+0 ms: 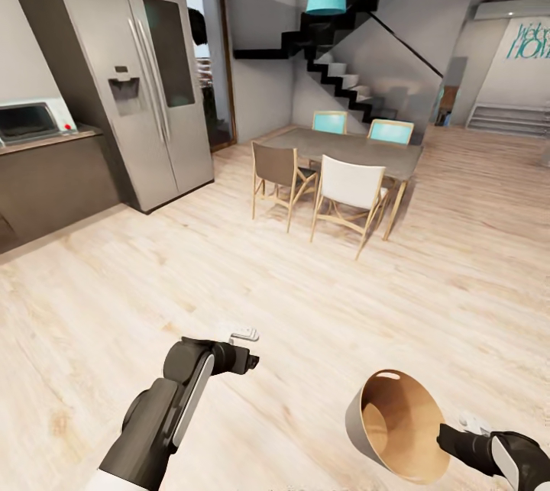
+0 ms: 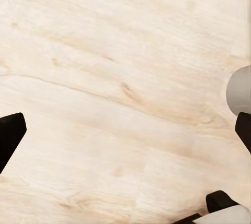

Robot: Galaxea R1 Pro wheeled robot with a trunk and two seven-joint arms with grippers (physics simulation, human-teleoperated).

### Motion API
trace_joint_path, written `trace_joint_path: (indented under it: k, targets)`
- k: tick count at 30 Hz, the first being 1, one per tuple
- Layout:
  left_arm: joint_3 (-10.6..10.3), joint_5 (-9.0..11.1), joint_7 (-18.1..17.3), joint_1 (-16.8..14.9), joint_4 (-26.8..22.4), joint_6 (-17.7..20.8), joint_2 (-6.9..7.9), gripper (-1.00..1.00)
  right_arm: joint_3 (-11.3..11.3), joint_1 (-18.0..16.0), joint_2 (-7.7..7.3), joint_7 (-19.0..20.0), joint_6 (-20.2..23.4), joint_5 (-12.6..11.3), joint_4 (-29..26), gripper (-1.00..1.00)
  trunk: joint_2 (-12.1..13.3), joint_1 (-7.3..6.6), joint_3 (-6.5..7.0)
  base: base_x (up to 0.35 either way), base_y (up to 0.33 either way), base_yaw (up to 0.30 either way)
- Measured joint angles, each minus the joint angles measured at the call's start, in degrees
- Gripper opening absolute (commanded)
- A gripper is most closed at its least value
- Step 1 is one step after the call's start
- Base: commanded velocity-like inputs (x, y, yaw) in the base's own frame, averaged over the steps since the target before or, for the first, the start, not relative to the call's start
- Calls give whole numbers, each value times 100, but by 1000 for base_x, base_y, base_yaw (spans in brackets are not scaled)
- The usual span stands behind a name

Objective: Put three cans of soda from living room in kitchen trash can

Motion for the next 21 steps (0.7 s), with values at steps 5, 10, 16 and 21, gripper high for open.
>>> trace_joint_path:
  k: [5, 10, 16, 21]
  targets:
    - [0, -4, 4, 0, 5, 0, 0, 100, -3, 0, 0, 2, 0, -2, 0, -100, 0, 0, -36, 0, 0, -202]
    - [0, -2, -3, 0, 3, 0, 0, 100, -8, 0, 0, 4, -1, -3, 0, -100, 0, 0, -72, 0, 14, -202]
    - [0, -2, -1, 0, 7, 0, 5, 100, -8, 0, 0, 2, -11, 6, -4, -100, 0, 0, -113, 0, 171, -187]
    - [0, -5, -5, 0, 8, 0, 8, 100, -7, 0, 1, 8, -12, -7, -8, -100, 0, 0, -130, 0, 285, -65]
